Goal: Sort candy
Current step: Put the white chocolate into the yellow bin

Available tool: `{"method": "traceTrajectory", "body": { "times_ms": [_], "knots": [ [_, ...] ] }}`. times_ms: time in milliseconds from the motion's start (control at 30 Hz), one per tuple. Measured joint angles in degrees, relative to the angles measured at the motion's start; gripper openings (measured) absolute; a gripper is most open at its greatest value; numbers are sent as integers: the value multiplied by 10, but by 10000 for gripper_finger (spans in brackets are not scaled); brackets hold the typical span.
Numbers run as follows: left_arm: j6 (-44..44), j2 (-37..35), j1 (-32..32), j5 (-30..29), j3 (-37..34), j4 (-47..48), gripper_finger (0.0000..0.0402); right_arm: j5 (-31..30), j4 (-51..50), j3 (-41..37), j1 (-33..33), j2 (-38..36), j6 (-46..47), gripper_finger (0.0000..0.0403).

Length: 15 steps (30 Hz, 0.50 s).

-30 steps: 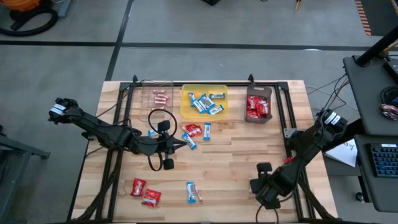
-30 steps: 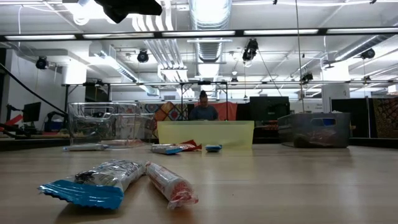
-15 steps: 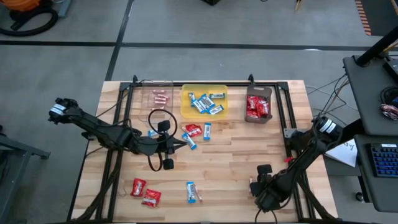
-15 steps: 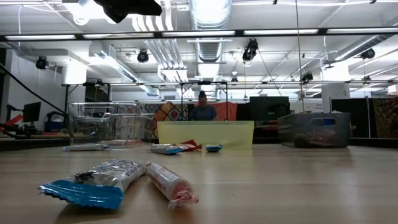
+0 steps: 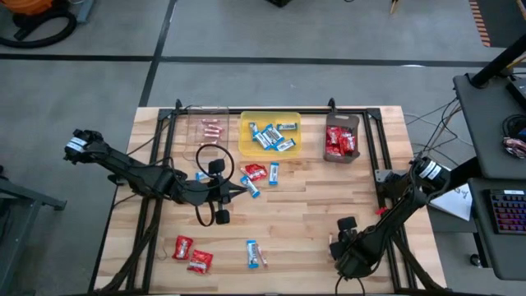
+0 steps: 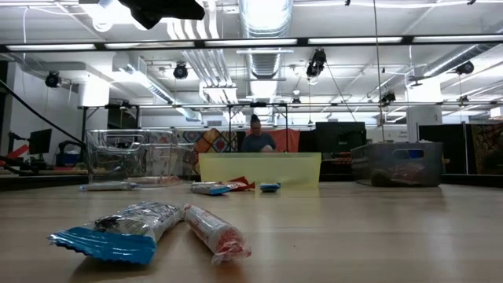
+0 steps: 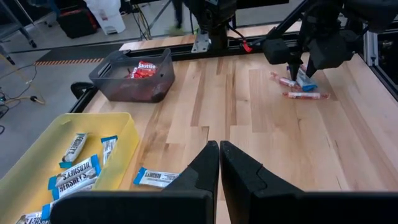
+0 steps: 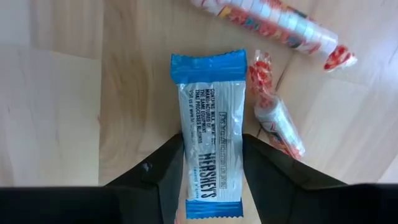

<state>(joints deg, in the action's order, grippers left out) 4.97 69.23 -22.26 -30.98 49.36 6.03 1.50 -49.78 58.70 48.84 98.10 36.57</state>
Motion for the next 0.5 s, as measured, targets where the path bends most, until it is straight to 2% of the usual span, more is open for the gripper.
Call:
{"method": "traceTrajectory", "body": {
  "times_ms": [200, 500],
  "knots": [
    [0, 0, 0, 0, 0, 0, 0, -7, 5, -2, -2, -3, -5, 132],
    [0, 0, 0, 0, 0, 0, 0, -19, 4, -6, -5, -3, -14, 56]
  ]
}}
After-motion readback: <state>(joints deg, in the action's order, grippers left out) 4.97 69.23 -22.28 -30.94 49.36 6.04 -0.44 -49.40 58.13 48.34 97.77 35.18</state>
